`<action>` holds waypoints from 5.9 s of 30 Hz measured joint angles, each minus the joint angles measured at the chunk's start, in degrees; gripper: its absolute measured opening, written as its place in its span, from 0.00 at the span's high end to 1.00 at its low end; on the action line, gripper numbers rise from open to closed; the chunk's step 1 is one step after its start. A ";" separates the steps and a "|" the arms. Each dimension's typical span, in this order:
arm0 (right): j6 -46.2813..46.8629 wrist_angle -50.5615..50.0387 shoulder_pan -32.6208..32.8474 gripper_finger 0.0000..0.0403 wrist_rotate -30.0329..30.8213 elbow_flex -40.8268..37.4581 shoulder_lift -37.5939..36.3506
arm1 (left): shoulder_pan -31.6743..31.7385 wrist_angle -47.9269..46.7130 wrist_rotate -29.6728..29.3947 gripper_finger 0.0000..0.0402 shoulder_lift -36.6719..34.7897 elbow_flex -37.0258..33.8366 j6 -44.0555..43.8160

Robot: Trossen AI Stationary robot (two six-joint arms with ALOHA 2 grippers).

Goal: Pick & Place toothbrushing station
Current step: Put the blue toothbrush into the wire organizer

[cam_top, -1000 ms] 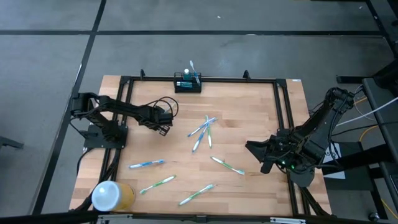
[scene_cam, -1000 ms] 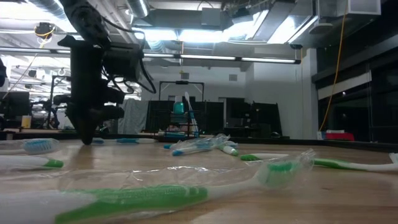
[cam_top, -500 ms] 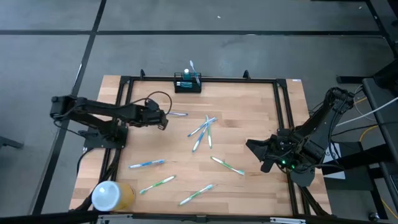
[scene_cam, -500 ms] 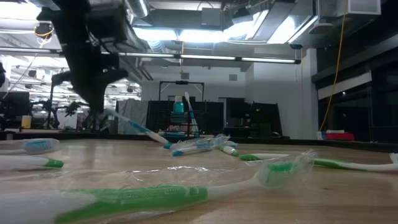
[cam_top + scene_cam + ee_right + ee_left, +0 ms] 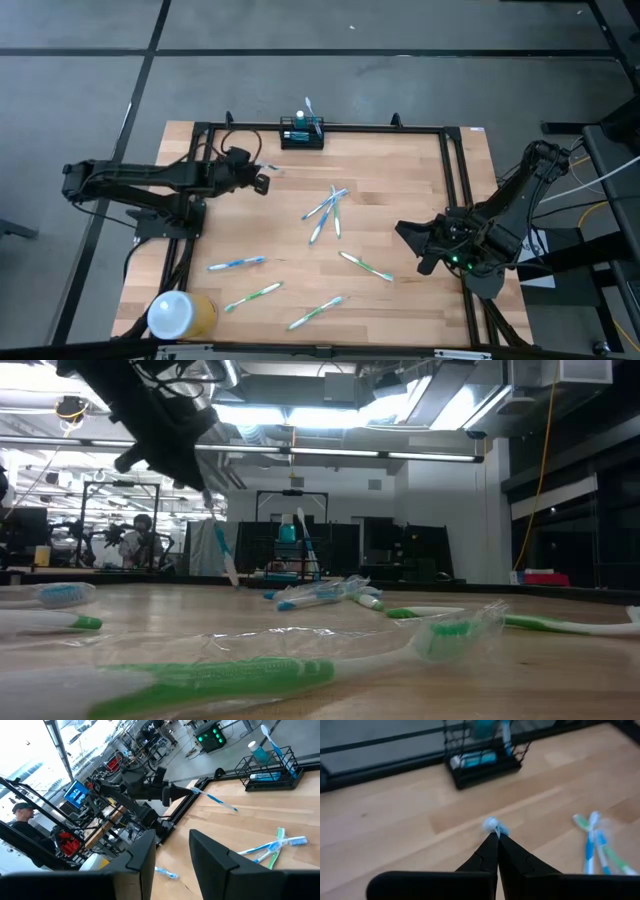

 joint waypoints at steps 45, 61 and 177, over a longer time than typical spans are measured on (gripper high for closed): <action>-1.44 0.88 0.22 0.70 -0.20 0.00 0.02 | 15.12 36.11 15.72 1.00 14.50 12.25 14.68; -1.49 0.90 0.22 0.70 -0.20 0.00 0.02 | 19.77 37.74 20.05 1.00 22.13 15.82 15.70; -2.82 3.50 1.38 0.70 1.16 0.02 0.04 | 27.51 36.83 33.72 0.61 39.36 29.45 14.07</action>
